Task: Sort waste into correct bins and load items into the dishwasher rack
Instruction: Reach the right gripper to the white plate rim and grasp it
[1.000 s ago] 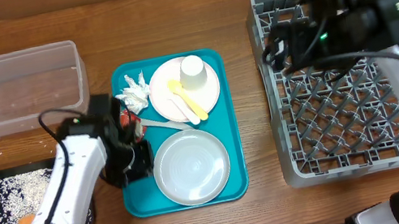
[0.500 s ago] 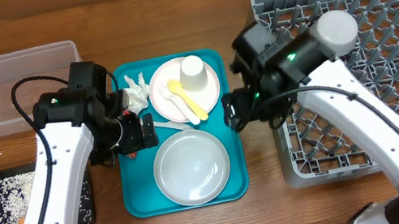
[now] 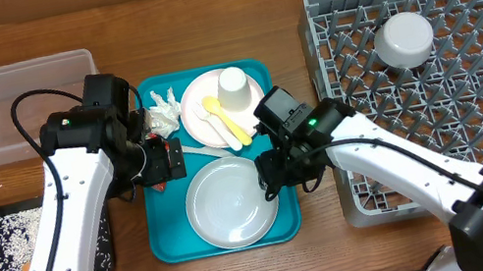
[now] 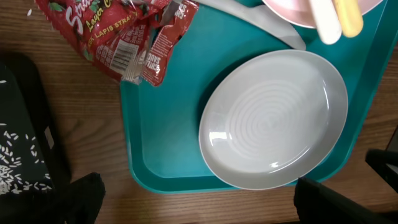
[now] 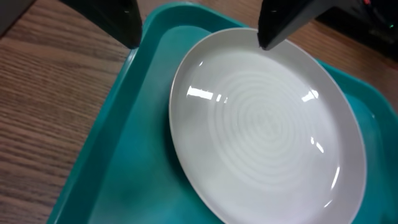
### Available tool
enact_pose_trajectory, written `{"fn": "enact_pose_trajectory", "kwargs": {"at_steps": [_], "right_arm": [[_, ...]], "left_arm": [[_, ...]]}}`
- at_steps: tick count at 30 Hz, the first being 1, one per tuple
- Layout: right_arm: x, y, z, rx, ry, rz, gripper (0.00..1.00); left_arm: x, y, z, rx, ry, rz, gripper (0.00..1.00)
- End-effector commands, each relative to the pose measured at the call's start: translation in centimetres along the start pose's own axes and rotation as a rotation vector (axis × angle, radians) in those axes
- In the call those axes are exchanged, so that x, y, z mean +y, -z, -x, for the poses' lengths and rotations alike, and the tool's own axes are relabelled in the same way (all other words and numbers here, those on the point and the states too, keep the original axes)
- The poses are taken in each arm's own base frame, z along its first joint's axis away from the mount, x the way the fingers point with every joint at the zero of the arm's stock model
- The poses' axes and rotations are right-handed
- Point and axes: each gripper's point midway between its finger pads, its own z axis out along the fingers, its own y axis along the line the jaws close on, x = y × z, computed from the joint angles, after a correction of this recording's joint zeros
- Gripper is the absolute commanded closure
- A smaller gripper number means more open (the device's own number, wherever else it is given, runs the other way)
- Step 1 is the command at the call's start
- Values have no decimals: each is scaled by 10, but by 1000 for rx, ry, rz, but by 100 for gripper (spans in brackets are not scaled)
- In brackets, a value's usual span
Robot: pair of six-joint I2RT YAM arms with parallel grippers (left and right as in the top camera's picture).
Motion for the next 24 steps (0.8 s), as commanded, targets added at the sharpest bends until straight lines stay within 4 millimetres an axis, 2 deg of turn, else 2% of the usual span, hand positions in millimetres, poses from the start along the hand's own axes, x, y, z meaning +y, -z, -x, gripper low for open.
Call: {"fn": "enact_pose_trajectory", "kwargs": {"at_steps": [1, 7, 15, 24], "right_arm": [[-2, -13, 3, 13, -35, -3, 42], [-10, -38, 1, 70, -54, -27, 47], [-9, -43, 5, 60, -67, -22, 48], [-12, -58, -5, 61, -107, -22, 48]], "left_arm": [[0, 4, 4, -24, -15, 9, 0], [0, 4, 6, -29, -15, 8, 0], [-1, 4, 10, -45, -17, 4, 0], [-2, 4, 13, -59, -19, 1, 0]]}}
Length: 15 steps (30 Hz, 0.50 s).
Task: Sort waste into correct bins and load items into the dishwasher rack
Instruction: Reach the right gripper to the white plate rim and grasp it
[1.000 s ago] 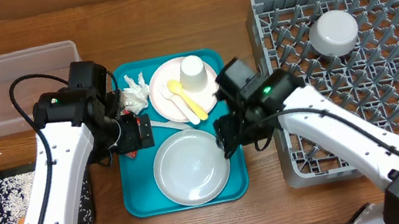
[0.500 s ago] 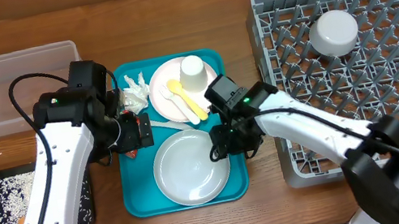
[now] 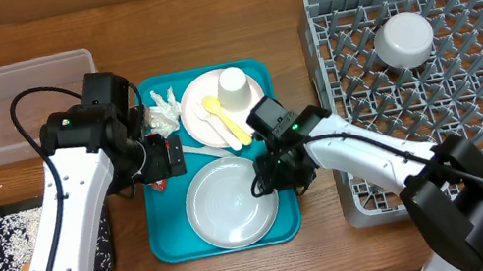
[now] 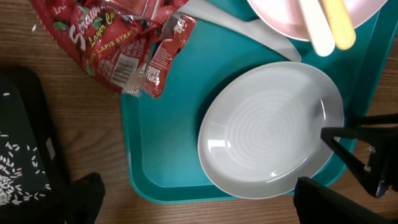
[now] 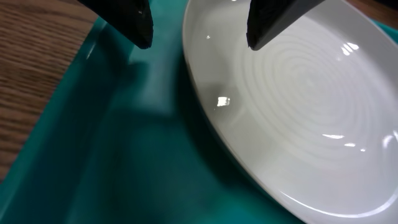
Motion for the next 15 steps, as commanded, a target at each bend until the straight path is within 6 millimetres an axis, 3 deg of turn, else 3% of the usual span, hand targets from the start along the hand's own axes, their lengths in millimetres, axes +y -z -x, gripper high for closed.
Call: {"fn": "enact_pose_trajectory", "kwargs": {"at_steps": [1, 8, 15], "right_arm": [[0, -5, -4, 3, -27, 5, 48], [0, -7, -2, -6, -46, 10, 64], [-2, -8, -4, 0, -57, 7, 64]], "left_arm": [[-1, 4, 5, -26, -16, 4, 0], [-1, 4, 6, -28, -16, 4, 0], [-1, 4, 6, -29, -15, 6, 0]]}}
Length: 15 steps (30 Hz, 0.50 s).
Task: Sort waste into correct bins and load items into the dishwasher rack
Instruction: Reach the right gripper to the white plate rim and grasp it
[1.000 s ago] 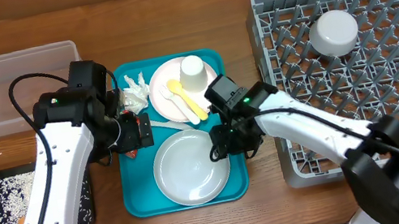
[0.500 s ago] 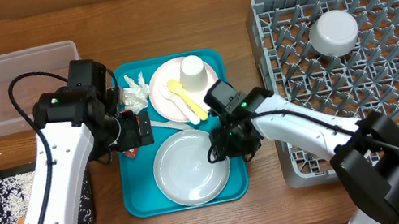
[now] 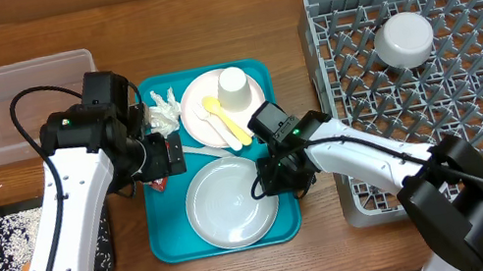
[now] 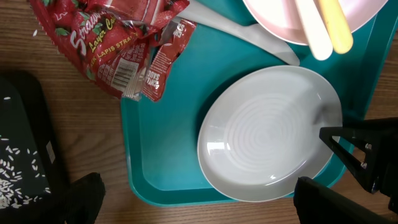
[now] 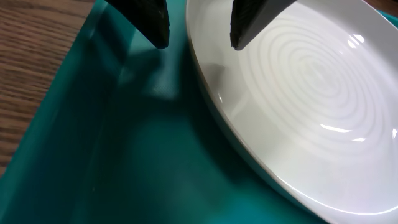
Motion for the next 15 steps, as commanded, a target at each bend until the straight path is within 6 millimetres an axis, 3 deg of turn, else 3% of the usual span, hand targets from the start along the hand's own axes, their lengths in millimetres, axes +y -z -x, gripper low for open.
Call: {"fn": "enact_pose_trajectory", "kwargs": {"at_steps": [1, 8, 15], "right_arm": [[-2, -4, -6, 13, -16, -2, 64], [-5, -7, -7, 14, -47, -3, 69], [-4, -6, -6, 10, -59, 0, 96]], "left_arm": [[0, 4, 4, -22, -14, 8, 0], [1, 4, 4, -22, -11, 9, 0], [1, 4, 5, -23, -11, 10, 0]]}}
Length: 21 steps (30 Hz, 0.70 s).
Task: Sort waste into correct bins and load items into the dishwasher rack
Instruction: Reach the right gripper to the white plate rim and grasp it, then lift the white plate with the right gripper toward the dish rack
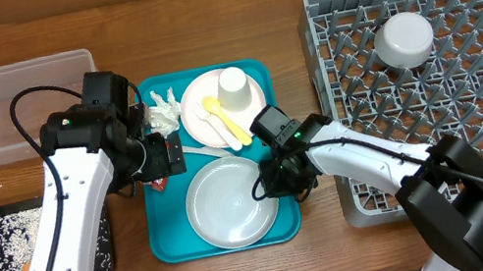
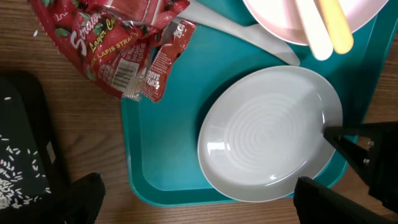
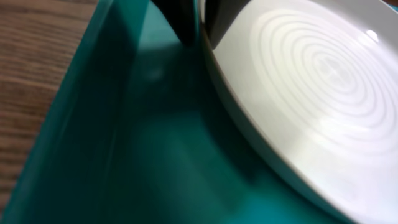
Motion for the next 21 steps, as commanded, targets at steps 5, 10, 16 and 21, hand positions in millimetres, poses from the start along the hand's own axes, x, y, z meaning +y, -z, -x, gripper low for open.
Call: {"fn": "enact_pose_trajectory", "kwargs": {"at_steps": [5, 10, 16, 21], "right_arm": [[11, 8, 4, -4, -1, 27, 96], [19, 26, 6, 15, 43, 16, 96], [20, 49, -4, 79, 134, -23, 96], [19, 62, -12, 122, 166, -47, 96]], "left_arm": [[1, 4, 4, -22, -10, 8, 0], [1, 4, 4, -21, -10, 8, 0], [1, 4, 4, -22, -10, 7, 0], [1, 4, 4, -22, -10, 7, 0]]}}
